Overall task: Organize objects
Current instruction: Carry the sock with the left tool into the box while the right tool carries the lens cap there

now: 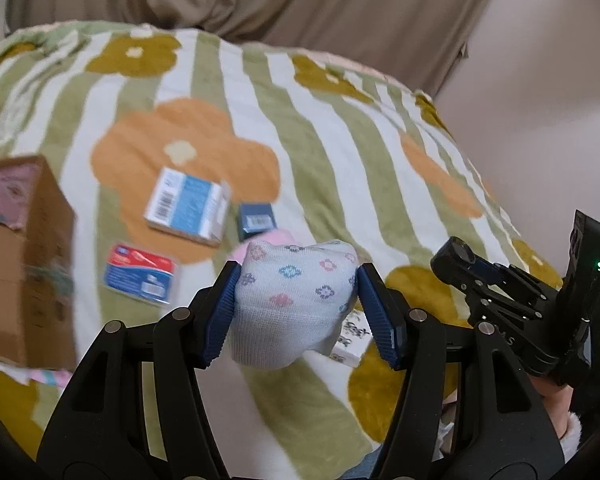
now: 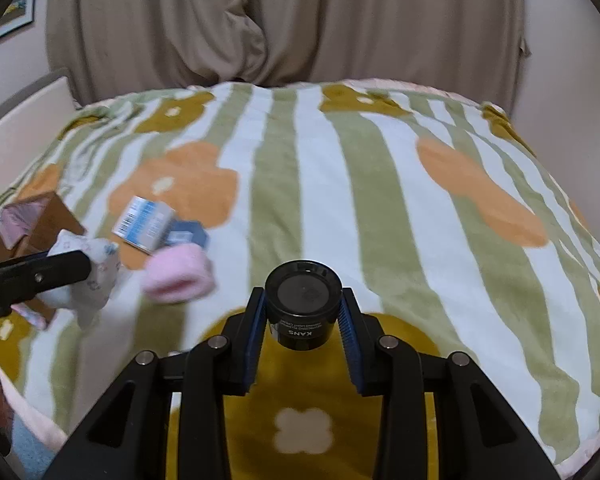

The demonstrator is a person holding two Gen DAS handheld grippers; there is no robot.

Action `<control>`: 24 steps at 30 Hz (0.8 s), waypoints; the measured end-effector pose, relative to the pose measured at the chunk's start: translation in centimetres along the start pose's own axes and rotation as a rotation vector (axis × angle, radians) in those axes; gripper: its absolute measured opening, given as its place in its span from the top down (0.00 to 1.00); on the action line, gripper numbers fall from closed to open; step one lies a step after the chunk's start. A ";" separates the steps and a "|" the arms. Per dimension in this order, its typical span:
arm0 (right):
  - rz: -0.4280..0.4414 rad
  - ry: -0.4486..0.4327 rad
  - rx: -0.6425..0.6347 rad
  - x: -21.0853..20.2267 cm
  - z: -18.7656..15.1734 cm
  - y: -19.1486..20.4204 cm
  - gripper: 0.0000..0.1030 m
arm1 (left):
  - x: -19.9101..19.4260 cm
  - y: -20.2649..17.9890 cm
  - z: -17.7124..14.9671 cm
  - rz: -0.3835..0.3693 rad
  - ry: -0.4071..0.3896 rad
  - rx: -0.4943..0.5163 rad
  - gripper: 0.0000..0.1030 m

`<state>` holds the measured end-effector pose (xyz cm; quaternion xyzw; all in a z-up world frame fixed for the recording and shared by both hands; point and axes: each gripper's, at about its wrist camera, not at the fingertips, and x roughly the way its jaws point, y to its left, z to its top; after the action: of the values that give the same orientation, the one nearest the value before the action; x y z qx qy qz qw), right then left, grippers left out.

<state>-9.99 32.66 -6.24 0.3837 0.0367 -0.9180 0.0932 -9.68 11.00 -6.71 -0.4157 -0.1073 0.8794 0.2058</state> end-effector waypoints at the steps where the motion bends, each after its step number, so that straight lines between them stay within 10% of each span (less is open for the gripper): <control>1: 0.010 -0.008 -0.006 -0.4 0.3 0.5 0.68 | -0.6 0.3 0.2 0.006 -0.011 0.001 0.45; 24: 0.157 -0.127 -0.207 -4.4 8.3 16.9 0.68 | -15.2 14.1 3.0 0.196 -0.201 -0.058 0.45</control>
<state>-9.46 15.59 2.80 0.3151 0.0950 -0.9216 0.2057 -7.18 -8.52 0.51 -0.3399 -0.1118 0.9289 0.0950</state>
